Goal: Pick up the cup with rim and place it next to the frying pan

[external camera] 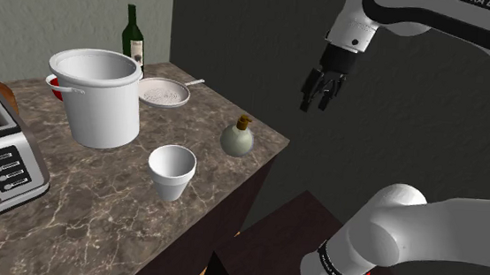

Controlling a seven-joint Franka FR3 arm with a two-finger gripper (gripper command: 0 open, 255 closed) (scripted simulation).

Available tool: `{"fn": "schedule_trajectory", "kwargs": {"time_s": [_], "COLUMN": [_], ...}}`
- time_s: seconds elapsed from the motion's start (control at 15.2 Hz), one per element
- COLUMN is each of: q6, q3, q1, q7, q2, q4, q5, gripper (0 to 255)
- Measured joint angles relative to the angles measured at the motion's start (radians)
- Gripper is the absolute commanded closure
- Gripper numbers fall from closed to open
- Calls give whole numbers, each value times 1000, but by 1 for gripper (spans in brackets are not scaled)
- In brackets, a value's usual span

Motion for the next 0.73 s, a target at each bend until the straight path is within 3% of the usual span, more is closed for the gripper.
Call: {"fn": "schedule_trajectory", "kwargs": {"time_s": [0.2,0.73], "q6": [33,260], "q3": [19,133], "q1": [9,65], "q7": [15,93], "q2": [9,145], "q4": [-20,-78], "q5": [14,92], "gripper": [0,0]}}
